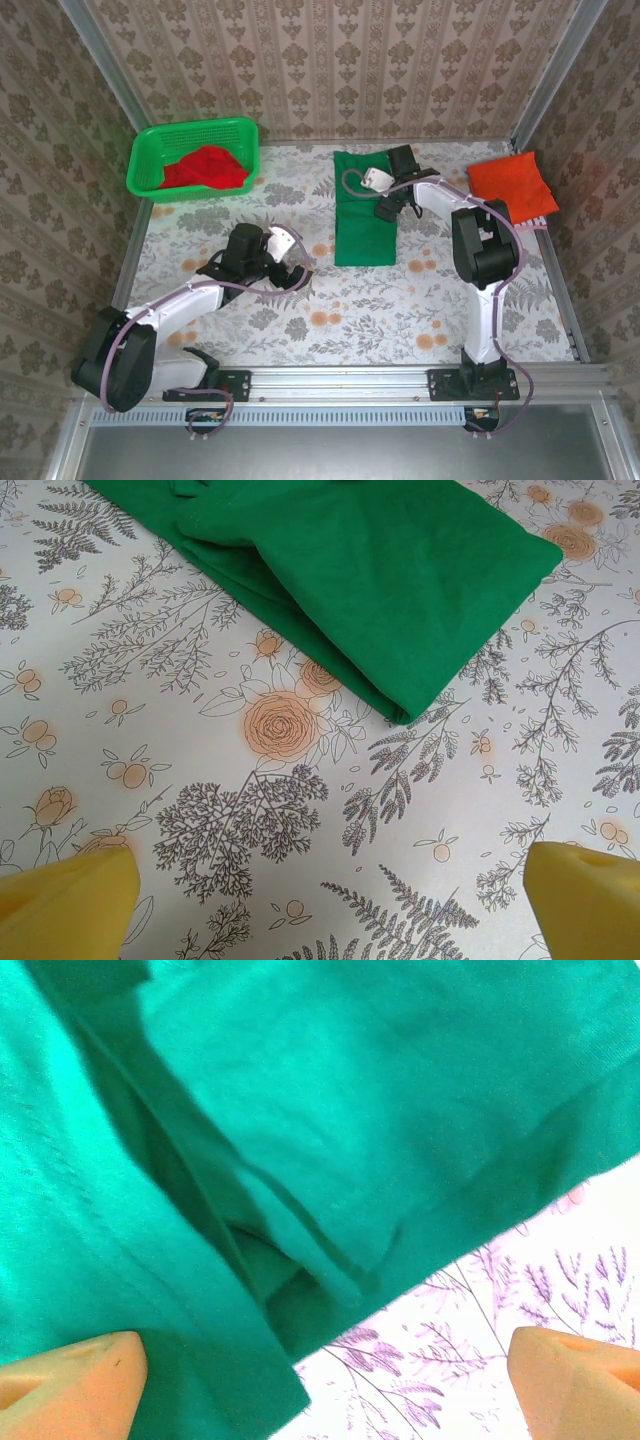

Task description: Fold and stack the t-shirts

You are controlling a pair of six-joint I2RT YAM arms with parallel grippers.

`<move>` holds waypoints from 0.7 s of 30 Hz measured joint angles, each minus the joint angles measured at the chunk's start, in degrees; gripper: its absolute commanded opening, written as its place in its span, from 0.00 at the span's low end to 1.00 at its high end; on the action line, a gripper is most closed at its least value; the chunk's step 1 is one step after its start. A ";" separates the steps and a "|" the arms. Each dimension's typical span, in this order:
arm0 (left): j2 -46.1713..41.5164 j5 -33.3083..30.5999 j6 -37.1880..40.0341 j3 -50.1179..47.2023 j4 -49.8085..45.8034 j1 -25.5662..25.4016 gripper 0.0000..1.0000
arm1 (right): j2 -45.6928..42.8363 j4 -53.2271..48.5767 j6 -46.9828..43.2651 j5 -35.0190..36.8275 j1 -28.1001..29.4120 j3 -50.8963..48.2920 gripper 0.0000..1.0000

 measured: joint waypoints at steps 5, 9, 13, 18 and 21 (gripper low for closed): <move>0.00 0.00 -0.02 0.00 0.02 0.00 1.00 | -0.50 0.81 1.70 -0.28 -0.35 -0.17 0.94; -0.02 -0.02 0.00 0.00 0.02 0.00 1.00 | -5.42 1.62 1.07 -2.91 0.76 -5.05 0.94; -0.07 -0.07 0.02 0.00 0.00 0.00 1.00 | -12.81 1.29 -0.61 -7.52 4.26 -11.52 0.91; -1.25 -0.17 0.02 0.00 0.02 0.07 1.00 | -17.97 0.61 -2.05 -9.88 11.89 -17.16 0.84; -2.45 -0.17 0.17 0.00 0.02 0.42 1.00 | -18.25 -0.22 -1.88 -10.43 15.69 -20.00 0.78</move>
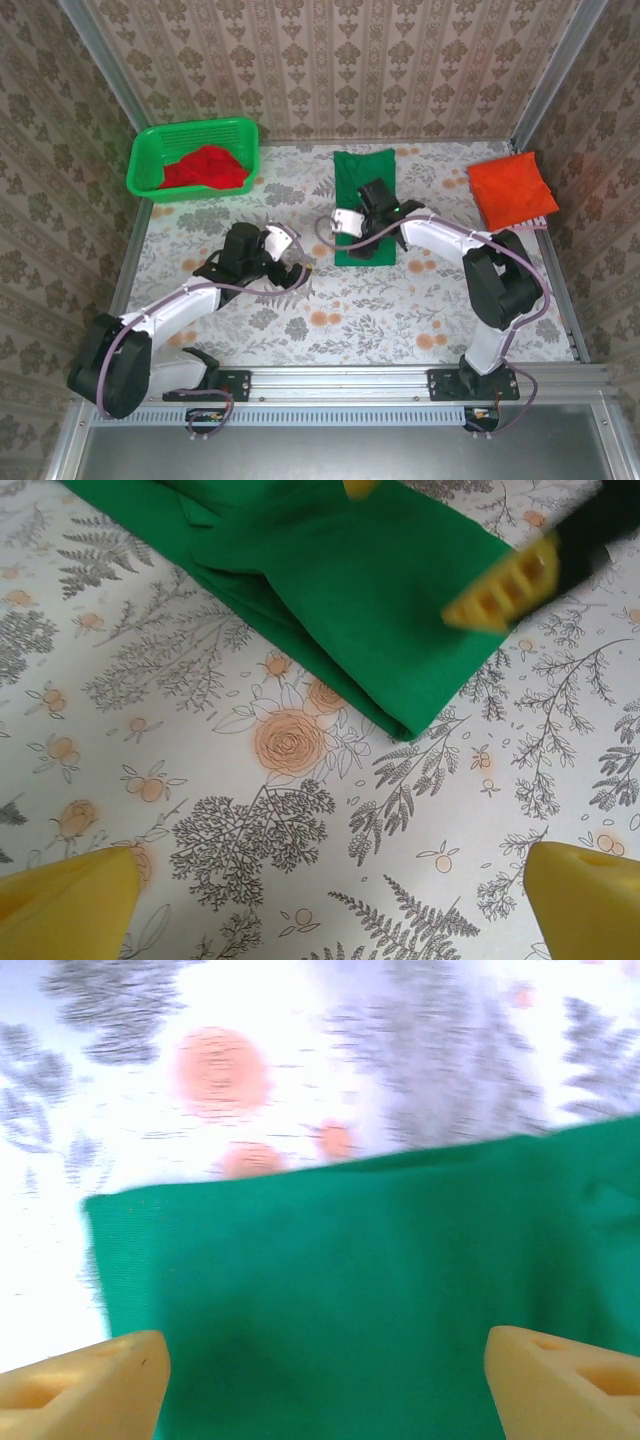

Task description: Fold and stack the t-shirts

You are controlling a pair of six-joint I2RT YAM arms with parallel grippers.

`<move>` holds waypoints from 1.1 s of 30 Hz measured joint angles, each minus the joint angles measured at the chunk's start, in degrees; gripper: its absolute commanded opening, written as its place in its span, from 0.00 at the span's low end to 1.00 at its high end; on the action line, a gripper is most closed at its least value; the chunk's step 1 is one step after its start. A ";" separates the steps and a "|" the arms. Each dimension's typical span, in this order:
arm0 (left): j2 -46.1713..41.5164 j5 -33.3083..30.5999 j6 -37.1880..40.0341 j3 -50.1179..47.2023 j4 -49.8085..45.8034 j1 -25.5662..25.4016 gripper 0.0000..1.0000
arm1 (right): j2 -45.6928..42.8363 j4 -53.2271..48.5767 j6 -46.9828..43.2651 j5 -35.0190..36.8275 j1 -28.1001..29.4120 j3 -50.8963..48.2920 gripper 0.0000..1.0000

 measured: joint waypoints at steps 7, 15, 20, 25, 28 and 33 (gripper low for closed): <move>-0.59 0.00 0.04 -0.09 0.07 0.35 1.00 | 1.62 -2.60 -0.09 0.20 0.85 -2.10 0.69; -1.14 -0.02 0.00 -1.70 0.96 0.35 1.00 | 5.77 -3.65 -0.11 0.57 0.52 -2.08 0.70; -1.18 -0.02 -0.02 -2.12 1.27 0.39 1.00 | 6.49 -4.11 0.09 0.83 -0.15 -1.09 0.39; -1.18 -0.04 -0.02 -2.14 1.79 0.74 1.00 | 6.71 -4.09 -0.07 1.57 -0.39 -0.39 0.16; -1.18 -0.09 -0.04 -2.16 2.03 0.76 1.00 | 6.49 -4.24 -0.07 2.03 -0.37 -0.24 0.00; 0.20 -2.23 -5.25 -1.84 2.73 1.38 1.00 | 3.85 -5.09 1.29 2.34 0.24 -2.29 0.00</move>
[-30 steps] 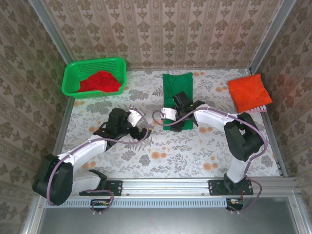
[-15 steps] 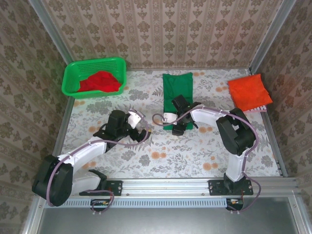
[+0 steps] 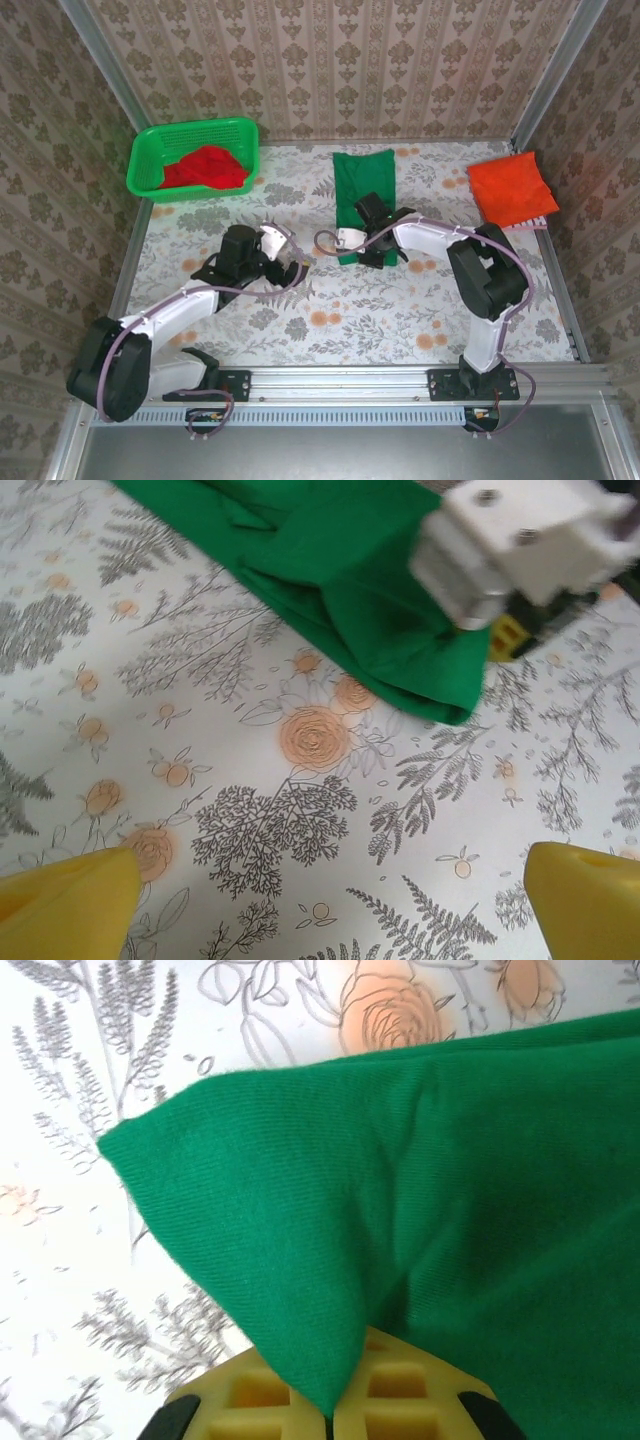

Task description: Fold and stack the t-shirts

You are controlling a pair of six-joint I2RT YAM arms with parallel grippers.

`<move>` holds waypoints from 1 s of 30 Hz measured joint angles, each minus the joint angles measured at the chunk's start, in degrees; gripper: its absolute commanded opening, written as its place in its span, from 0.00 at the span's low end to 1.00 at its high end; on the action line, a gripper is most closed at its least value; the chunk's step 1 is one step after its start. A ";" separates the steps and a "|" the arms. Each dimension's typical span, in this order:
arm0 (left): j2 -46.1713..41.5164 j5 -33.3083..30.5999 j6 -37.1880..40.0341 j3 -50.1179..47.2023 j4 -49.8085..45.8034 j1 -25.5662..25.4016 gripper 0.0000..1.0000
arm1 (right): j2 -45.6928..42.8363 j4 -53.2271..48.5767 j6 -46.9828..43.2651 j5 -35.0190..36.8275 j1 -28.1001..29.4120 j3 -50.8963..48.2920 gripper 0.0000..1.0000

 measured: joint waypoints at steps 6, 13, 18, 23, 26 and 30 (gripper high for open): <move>10.62 -3.50 -17.55 7.63 -0.17 0.50 1.00 | -8.90 -4.17 3.48 -0.44 2.86 -5.68 0.00; 25.83 -3.67 -38.49 19.06 1.03 -0.09 0.88 | -16.55 -11.28 7.54 -1.27 6.93 -7.63 0.00; 37.22 -2.80 -46.60 30.42 -0.85 -2.25 0.74 | -20.59 -15.06 9.01 -1.36 8.07 -7.93 0.00; 46.21 -0.76 -49.86 41.59 -4.09 -3.78 0.59 | -23.21 -16.61 9.38 -1.36 8.07 -8.55 0.00; 49.90 0.09 -50.66 45.51 -5.95 -3.78 0.50 | -23.32 -16.81 9.38 -1.36 8.07 -8.66 0.00; 52.72 0.26 -51.04 48.26 -8.92 -3.63 0.37 | -23.34 -16.83 9.38 -1.36 8.04 -8.72 0.00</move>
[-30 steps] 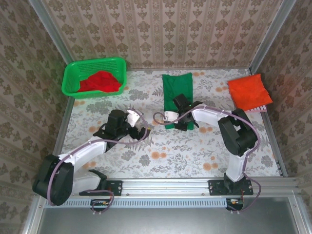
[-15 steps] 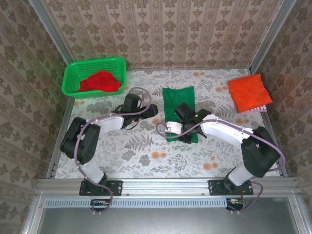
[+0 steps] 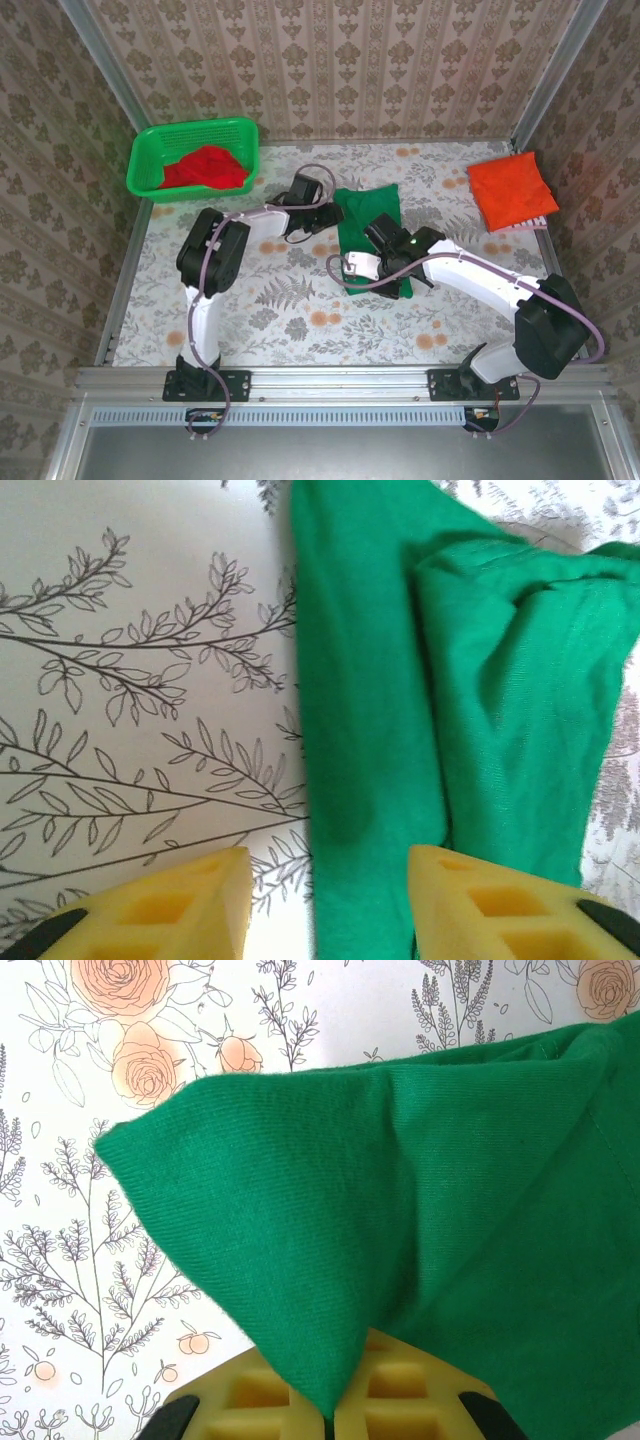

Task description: Fold and stack the t-shirts

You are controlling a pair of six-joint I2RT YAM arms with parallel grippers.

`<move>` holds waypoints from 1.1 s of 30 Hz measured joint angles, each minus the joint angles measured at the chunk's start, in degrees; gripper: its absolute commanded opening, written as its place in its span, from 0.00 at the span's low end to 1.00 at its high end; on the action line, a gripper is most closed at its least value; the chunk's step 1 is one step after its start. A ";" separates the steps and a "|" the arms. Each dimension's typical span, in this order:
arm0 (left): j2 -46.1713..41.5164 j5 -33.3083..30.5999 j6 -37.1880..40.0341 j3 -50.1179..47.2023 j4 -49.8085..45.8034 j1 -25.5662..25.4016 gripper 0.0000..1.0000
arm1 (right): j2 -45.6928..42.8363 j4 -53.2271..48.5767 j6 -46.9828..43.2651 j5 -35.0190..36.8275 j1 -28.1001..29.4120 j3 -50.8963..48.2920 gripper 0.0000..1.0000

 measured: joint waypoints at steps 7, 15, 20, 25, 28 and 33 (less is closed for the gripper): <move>2.67 1.70 -0.35 3.69 -1.92 0.83 0.27 | -0.02 0.04 0.00 0.00 0.00 -1.07 0.00; 4.39 3.87 -1.49 5.29 -1.36 1.36 0.24 | -0.02 0.26 0.00 -0.13 -0.04 -1.86 0.00; 6.40 5.38 -2.40 7.56 -0.98 1.38 0.08 | -0.02 0.26 0.02 -0.17 -0.04 -1.86 0.00; 7.67 6.86 -2.82 8.11 0.68 1.22 0.00 | -0.07 -0.17 0.02 -0.17 -0.04 -1.79 0.00; 7.67 7.13 -2.71 7.74 1.22 1.01 0.00 | -1.01 -1.66 0.00 -0.42 -0.04 -1.66 0.00; 7.06 7.69 -2.27 5.29 4.46 1.03 0.00 | -4.55 -5.77 -0.02 -1.46 -0.04 1.09 0.00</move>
